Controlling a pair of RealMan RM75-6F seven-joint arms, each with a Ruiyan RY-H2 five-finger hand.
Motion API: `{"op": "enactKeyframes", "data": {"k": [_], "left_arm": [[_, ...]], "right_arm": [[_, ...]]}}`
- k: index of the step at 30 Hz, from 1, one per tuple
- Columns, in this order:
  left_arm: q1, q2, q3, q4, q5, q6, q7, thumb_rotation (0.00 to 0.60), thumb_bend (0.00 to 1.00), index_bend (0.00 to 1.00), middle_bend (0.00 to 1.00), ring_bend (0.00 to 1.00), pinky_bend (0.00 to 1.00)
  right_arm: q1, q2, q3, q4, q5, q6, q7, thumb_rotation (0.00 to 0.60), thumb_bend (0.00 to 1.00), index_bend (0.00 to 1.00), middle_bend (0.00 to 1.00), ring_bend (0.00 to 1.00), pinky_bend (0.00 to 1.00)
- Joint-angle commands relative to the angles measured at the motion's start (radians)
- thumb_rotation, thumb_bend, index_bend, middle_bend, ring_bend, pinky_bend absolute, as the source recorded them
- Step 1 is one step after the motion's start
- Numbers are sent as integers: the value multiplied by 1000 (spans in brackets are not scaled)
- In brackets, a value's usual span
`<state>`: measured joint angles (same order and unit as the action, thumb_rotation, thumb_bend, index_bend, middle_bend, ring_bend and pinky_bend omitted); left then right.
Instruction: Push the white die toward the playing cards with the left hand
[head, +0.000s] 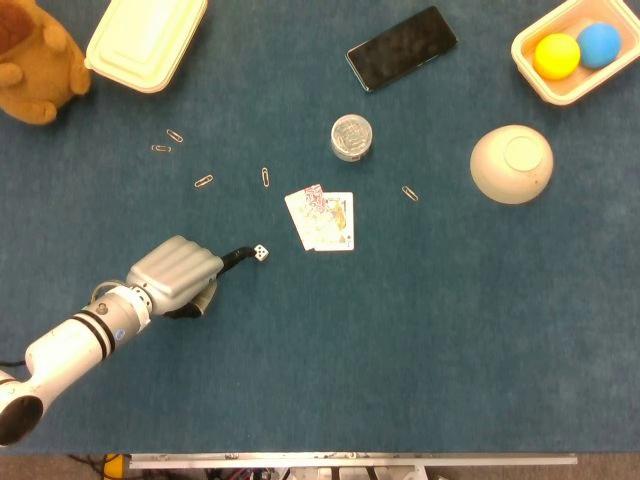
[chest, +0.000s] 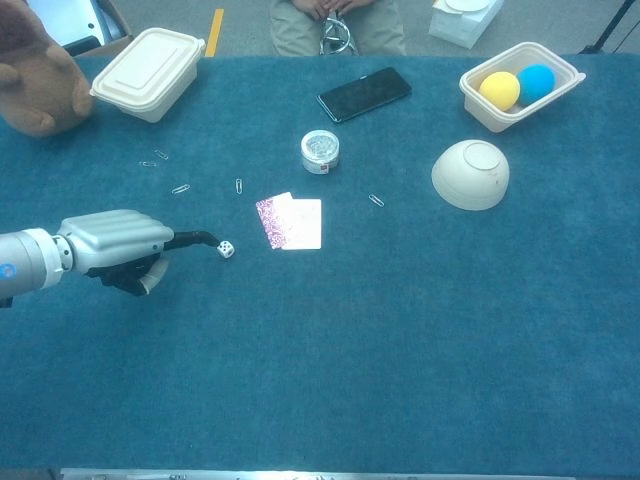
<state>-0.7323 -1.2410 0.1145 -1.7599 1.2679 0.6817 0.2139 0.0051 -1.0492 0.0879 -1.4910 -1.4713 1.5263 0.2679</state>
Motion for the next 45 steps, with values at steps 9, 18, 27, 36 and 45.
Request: {"op": "enactKeyframes", "data": {"k": [9,18,27,36,45], "left_arm": [[17,35,-14,-9,-6,44,-7,600,901,52,1000,1000,1000],[117,54,-55,32,33,242,-96,600,898,52,946,886,905],[302,11,-106,143,121,613,-203,600,524,52,626,545,705],[445,33,-102,174,123,793,-156,406,411,114,351,252,247],[524,50,-109,157,137,869,-162,498,410,114,337,237,201]], "right_arm": [[2,-3,-1,1,-6,-1,1,600,85,297,295,185,250],[-1,0,0,-8,-7,9,-7,600,85,297,295,185,250],[-3,-5,0,-12,-10,16,-31,600,85,297,295,180,250],[-2,-17,7,-19,-17,38,-94,600,85,297,295,160,250],[5,-26,5,-34,-26,33,-116,600,85,296,295,160,250]]}}
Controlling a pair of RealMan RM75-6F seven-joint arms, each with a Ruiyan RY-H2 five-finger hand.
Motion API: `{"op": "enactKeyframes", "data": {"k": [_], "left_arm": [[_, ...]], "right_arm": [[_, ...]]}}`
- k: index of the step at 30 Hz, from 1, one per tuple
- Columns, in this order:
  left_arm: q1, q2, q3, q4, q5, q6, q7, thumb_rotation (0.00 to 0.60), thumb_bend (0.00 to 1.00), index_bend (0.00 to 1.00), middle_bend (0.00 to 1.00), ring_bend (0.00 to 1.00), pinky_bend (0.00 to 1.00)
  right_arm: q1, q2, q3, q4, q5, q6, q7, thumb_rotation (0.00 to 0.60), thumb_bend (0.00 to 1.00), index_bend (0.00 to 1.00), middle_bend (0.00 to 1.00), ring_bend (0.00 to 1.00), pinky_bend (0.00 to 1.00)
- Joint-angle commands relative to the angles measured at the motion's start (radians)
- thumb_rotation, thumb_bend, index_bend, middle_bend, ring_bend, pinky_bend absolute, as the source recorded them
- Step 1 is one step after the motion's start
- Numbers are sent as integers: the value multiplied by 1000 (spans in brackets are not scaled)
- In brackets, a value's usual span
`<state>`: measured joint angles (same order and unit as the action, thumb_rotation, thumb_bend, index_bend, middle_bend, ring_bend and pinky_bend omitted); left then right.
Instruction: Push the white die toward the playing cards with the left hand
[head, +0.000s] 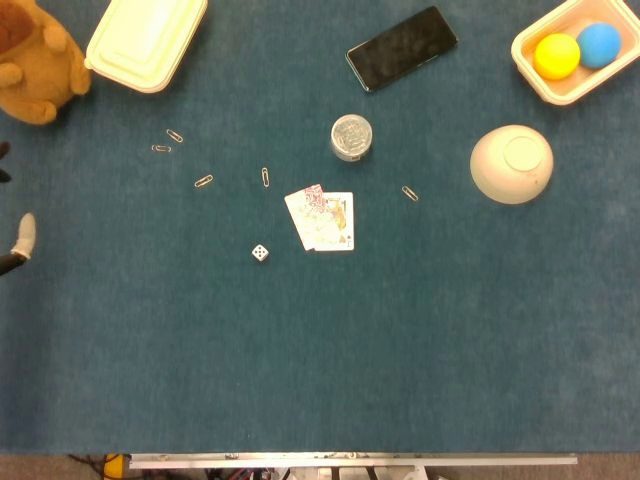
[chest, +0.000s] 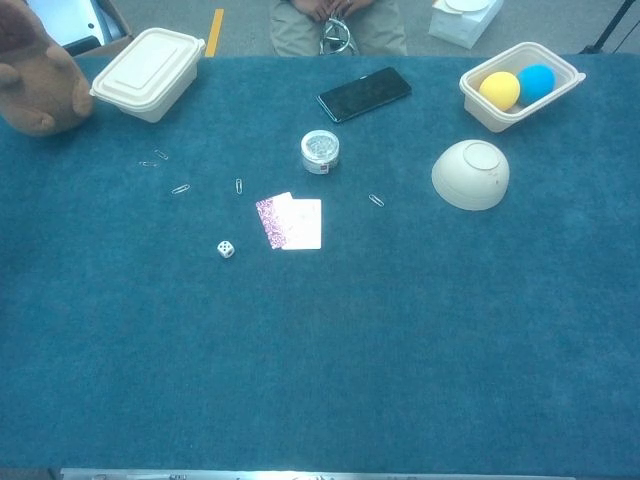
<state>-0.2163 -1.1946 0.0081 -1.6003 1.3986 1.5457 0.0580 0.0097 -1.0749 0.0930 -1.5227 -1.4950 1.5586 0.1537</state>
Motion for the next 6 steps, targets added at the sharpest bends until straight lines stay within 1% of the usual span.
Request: {"op": "enactKeyframes", "data": {"k": [1,6], "left_arm": [[11,4,-4,-2,10,6,-7,502,411,114,337,237,201],[18,5,-13,-3,22,-3,-13,525,410,114,339,237,201]], "right_arm": [[1,0,-1,-4,-3,0,-2,600,85,296,295,160,250],[2,0,-2,-8,-4,-2,-4,600,85,297,295,160,250]]}}
